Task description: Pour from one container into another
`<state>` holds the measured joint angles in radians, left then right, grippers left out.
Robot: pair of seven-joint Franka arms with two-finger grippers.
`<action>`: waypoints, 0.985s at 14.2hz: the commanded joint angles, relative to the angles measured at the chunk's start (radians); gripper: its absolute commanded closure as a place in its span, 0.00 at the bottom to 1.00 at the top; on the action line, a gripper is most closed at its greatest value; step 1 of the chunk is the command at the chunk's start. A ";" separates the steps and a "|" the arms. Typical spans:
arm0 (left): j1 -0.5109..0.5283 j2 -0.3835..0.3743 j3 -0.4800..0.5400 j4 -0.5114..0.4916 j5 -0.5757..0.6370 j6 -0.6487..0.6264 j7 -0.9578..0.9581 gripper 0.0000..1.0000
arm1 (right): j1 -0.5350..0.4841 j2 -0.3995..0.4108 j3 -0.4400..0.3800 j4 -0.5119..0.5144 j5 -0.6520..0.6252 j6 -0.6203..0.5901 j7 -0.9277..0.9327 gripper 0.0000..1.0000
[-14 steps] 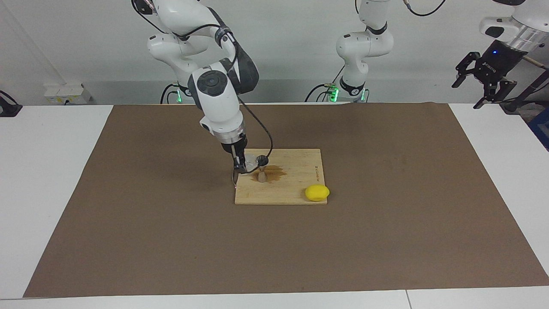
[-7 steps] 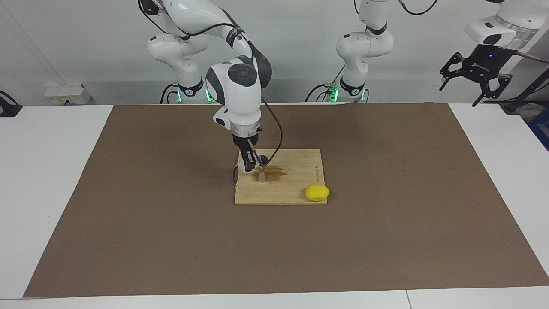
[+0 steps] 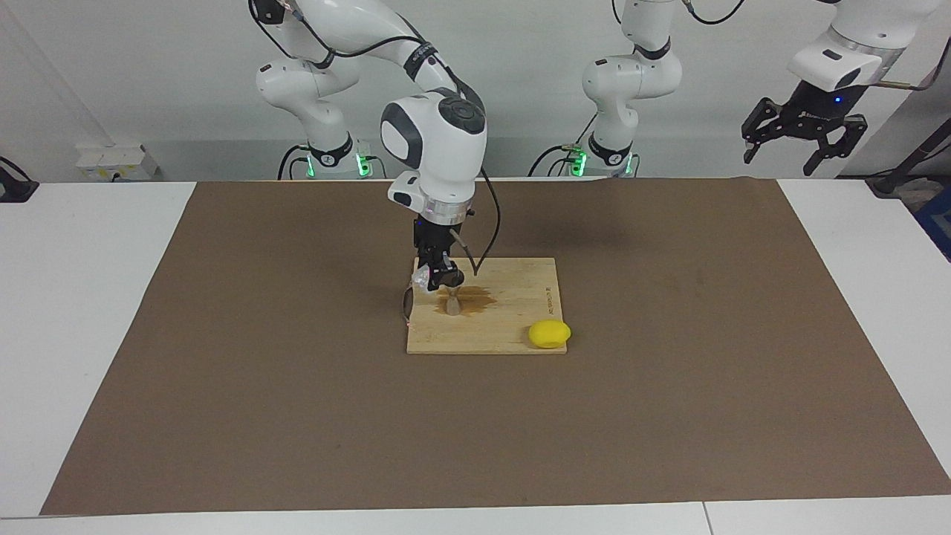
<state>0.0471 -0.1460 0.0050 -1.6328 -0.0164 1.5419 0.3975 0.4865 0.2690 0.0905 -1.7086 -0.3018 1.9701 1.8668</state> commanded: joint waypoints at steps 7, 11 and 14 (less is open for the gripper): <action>-0.021 -0.003 -0.026 -0.004 0.012 0.007 -0.238 0.00 | -0.035 0.003 0.002 0.014 0.099 0.013 0.020 1.00; -0.047 0.034 -0.019 0.007 0.003 0.018 -0.239 0.00 | -0.091 0.007 0.002 0.012 0.246 0.016 0.003 1.00; -0.047 0.072 -0.014 0.053 0.004 0.009 -0.238 0.00 | -0.155 0.013 0.002 0.003 0.383 0.018 -0.069 1.00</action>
<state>0.0119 -0.1063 -0.0216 -1.6282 -0.0136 1.5531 0.1715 0.3822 0.2741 0.0827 -1.7033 -0.0031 1.9749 1.8502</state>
